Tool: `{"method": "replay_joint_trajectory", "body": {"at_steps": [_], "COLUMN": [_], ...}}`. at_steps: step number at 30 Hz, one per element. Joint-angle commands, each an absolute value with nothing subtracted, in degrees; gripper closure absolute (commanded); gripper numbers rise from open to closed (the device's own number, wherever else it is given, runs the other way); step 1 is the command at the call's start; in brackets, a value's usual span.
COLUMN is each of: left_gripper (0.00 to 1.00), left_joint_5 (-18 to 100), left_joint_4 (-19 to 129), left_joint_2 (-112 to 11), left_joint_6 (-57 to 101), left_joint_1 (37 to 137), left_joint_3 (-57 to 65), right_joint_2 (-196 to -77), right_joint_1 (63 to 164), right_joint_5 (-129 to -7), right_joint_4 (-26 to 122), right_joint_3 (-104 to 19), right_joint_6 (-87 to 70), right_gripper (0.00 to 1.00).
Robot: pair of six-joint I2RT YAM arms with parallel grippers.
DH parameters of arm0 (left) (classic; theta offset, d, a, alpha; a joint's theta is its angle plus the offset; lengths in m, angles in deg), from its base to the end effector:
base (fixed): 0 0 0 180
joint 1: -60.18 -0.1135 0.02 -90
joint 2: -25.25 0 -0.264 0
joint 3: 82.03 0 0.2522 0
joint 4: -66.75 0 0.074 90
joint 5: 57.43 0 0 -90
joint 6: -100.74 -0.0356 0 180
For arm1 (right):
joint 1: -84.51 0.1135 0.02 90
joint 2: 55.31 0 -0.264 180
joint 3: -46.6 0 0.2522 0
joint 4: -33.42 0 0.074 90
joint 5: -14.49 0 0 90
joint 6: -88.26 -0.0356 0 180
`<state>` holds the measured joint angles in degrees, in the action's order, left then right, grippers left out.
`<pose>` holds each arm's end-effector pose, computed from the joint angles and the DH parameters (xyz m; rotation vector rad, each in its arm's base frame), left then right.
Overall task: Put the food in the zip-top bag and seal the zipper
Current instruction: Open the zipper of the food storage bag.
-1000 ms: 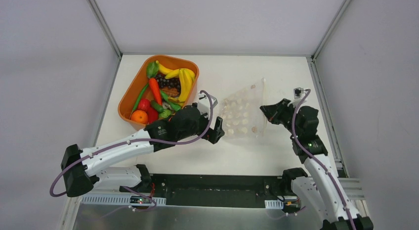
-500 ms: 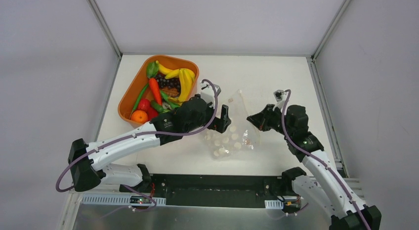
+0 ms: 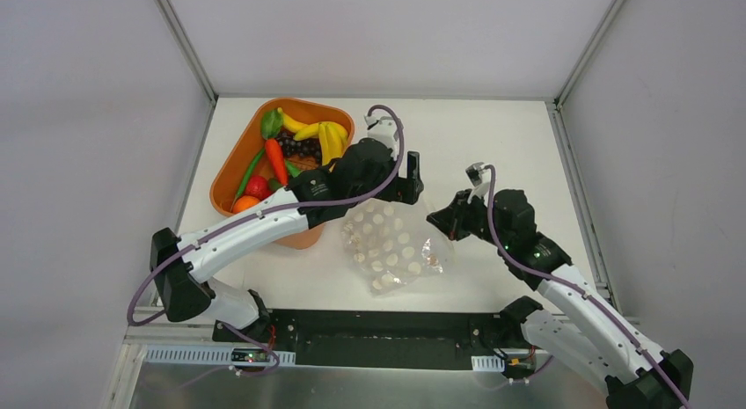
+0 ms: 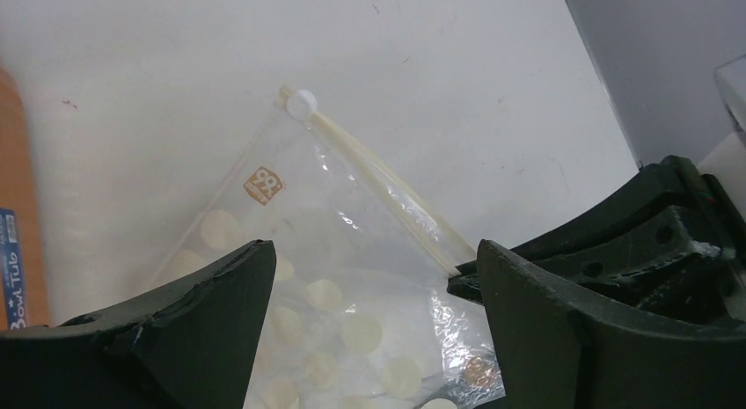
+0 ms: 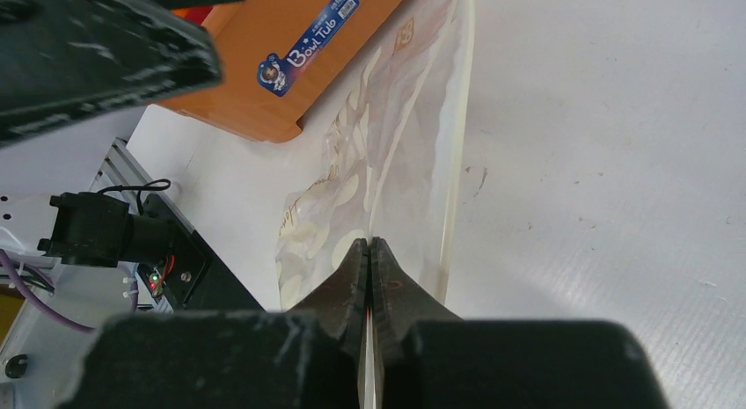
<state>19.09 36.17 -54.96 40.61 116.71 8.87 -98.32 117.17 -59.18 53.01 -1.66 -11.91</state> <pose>0.1862 -0.2666 0.3835 0.2970 1.9665 -0.7812 0.1486 0.1071 0.2899 -0.5693 1.7945 0.7804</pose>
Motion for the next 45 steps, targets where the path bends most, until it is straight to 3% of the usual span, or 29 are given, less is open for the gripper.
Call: {"method": "replay_joint_trajectory", "body": {"at_steps": [1,12,21,28,37,45], "left_gripper": [0.14,0.17,0.30,0.48,0.59,0.87], "left_joint_5": [21.44,25.52,26.94,28.23,27.91,28.21], "left_joint_4": [29.73,26.26,24.28,25.73,25.08,25.04], "left_joint_2": [-57.78,-62.66,-63.96,-64.03,-64.88,-64.89], "left_joint_6": [43.82,47.39,46.76,46.55,45.90,45.23], "left_joint_1": [116.58,116.59,116.68,116.61,116.66,116.62], "left_joint_3": [13.79,17.97,17.69,16.35,16.55,16.46], "right_joint_2": [-96.14,-95.00,-95.01,-96.03,-94.98,-95.04], "right_joint_1": [118.48,122.04,124.53,125.52,126.80,127.27], "right_joint_5": [-60.16,-60.82,-63.66,-65.01,-65.40,-65.40], "right_joint_4": [50.06,50.52,50.07,50.05,49.90,50.05], "right_joint_3": [-4.33,-5.54,-5.72,-6.03,-5.74,-5.83], "right_joint_6": [-11.29,-11.34,-11.06,-10.80,-10.28,-10.18], "right_gripper": [1.00,1.00,1.00,1.00,1.00,1.00]}}
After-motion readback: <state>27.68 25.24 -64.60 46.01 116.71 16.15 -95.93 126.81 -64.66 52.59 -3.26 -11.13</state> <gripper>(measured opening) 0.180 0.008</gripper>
